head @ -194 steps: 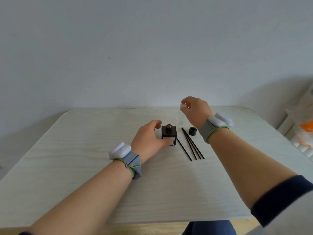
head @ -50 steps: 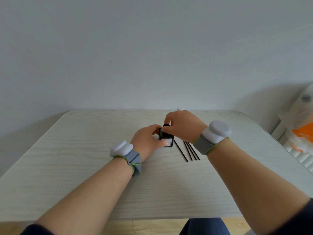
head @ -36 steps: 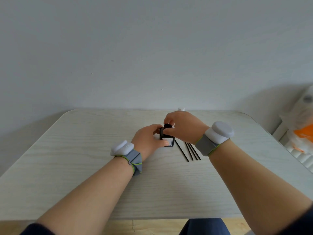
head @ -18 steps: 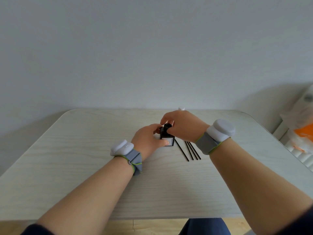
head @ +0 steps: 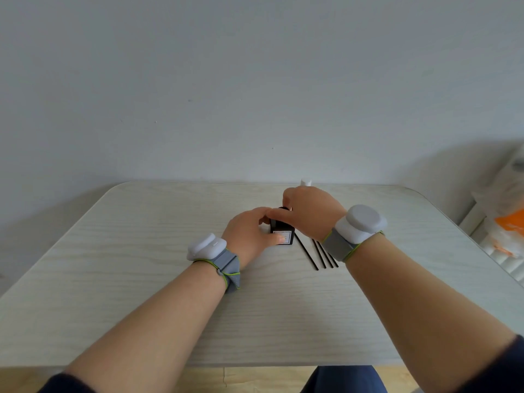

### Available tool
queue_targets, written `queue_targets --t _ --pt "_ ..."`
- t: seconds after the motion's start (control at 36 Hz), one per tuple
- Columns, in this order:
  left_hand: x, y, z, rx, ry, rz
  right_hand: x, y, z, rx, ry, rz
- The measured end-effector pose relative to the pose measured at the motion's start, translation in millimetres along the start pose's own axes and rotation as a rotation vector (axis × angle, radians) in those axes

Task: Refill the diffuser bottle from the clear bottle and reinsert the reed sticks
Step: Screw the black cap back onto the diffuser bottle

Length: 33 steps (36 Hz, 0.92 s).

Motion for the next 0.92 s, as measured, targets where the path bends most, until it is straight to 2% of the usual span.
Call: queue_targets --t 0.11,0.28,0.42,0.58,0.69,0.92 --pt "0.9 0.5 -0.1 -0.003 0.007 0.021 2.1 -0.6 -3.8 0.086 -0.03 0.15" --pt "0.6 -1.5 0.2 0.002 0.013 0.002 3.8 -2.3 -6.4 0.143 -0.104 0.174" --pt "1.1 0.3 0.8 -0.003 0.011 0.018 3.2 1.5 -2.9 0.084 -0.071 0.16" --pt "0.7 0.4 0.1 -0.004 0.006 0.012 -0.1 2.5 1.1 -0.003 0.015 0.019" --pt "1.0 1.1 -0.5 -0.013 0.01 0.005 -1.2 1.7 0.5 0.005 0.056 0.007" --pt "0.3 -1.6 0.9 -0.003 0.01 -0.004 1.8 0.0 -7.7 0.122 -0.07 0.172"
Point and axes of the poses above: each hand's wrist, its own z-axis towards the middle knuckle, its own x-axis out of the back of the hand, y = z × x, the point moved 7 cm from there along z, towards the middle knuckle, and after that the axes turned 8 degrees about -y, right-handed, at the moved point
